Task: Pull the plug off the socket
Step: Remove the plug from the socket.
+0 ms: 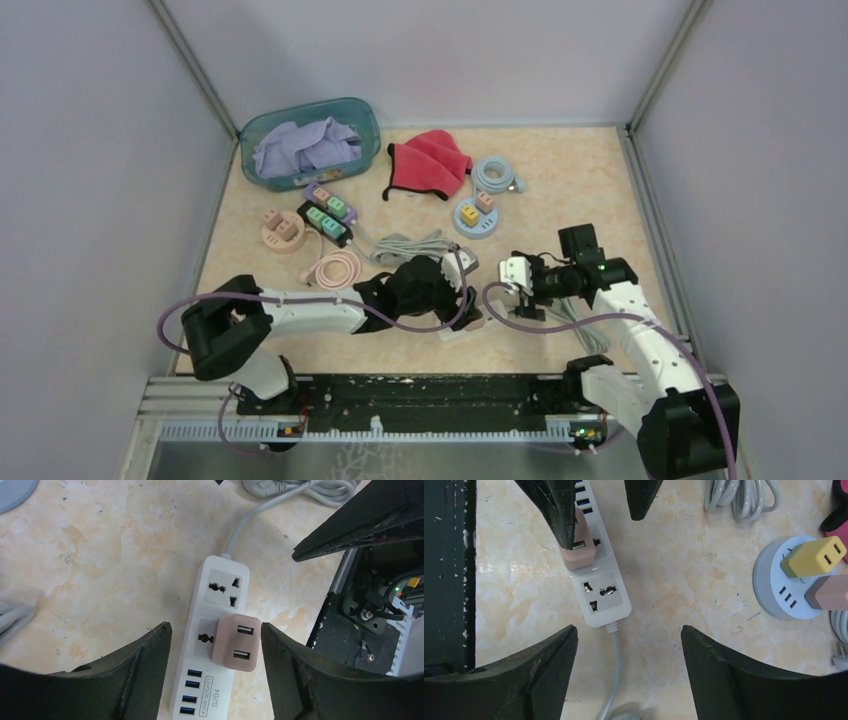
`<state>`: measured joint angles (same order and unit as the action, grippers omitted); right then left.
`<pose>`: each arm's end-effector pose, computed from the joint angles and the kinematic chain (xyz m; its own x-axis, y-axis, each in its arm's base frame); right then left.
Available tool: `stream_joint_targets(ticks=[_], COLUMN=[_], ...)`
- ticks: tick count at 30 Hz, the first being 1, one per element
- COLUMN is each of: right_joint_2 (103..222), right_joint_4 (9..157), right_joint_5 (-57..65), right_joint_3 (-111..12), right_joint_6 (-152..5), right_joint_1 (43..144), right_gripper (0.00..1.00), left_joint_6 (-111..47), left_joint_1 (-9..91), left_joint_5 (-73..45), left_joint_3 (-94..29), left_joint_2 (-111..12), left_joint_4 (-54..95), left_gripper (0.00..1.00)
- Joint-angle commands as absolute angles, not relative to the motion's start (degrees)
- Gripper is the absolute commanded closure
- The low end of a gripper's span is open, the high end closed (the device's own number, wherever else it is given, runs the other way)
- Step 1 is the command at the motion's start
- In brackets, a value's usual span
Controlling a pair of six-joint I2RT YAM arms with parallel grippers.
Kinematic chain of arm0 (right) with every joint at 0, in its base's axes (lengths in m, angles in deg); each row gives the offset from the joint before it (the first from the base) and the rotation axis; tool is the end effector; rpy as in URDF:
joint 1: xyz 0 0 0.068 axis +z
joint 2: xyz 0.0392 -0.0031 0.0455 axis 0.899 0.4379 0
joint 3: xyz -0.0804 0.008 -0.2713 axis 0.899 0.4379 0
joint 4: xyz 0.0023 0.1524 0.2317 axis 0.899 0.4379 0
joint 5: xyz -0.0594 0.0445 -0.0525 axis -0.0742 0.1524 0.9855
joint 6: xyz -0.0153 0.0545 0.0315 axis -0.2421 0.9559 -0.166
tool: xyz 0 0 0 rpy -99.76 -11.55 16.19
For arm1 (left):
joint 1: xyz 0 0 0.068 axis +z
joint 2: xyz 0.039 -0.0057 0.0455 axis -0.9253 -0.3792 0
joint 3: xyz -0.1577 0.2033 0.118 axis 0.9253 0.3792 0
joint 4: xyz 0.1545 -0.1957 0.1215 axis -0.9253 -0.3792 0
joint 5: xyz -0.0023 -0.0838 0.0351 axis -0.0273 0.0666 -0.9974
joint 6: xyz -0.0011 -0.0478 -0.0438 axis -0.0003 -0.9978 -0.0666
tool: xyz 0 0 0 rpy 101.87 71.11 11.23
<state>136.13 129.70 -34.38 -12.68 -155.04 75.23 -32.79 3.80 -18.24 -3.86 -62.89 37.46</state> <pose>0.1693 0.0705 0.2267 0.2048 -0.6430 -0.7380 -0.9647 -0.0051 -0.2633 0.1515 -0.3175 0.1910 -0.3892 0.2958 -0.8724 0.8591 0.4584 -0.2278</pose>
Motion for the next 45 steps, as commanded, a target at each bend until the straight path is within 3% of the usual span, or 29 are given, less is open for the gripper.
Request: stream_joint_targets(ticks=[1,16,29,33,36,41,45], right_joint_2=[135.6,136.6,137.4,137.8,137.9,138.5,139.9], right_joint_4=[129.2,129.7,130.7,131.4,131.9,132.9,134.5], right_joint_5=[-37.0,-38.0,-39.0,-39.8,-40.4,-41.1,-43.4], right_joint_3=[-14.0,-14.3,-14.7,-15.1,-15.3,-15.7,-16.2], right_joint_6=[-155.1,-155.1,-155.4,-155.6,-155.6,-156.3,-157.3], right_joint_1=[74.2,73.3,73.3,73.2,73.2,73.3,73.3], right_gripper=[0.24,0.25,0.25,0.25,0.25,0.25,0.25], left_joint_6=[-34.7,-34.1,-33.6,-33.4,-33.5,-32.0,-28.7], left_joint_1=[3.5,2.8,1.8,1.6,1.5,1.5,1.5], left_joint_5=[-18.1,-12.9,-14.9,-15.2,-15.5,-14.6,-14.9], left_joint_3=[-6.4,-7.8,-11.7,-12.1,-12.3,-12.7,-10.5], left_joint_2=[-64.2,-64.6,-68.6,-69.0,-69.2,-68.5,-64.1], left_joint_4=[33.0,29.8,26.2,25.8,25.5,25.4,27.5], left_gripper=[0.30,0.32,0.48,0.49,0.58,0.96,1.00])
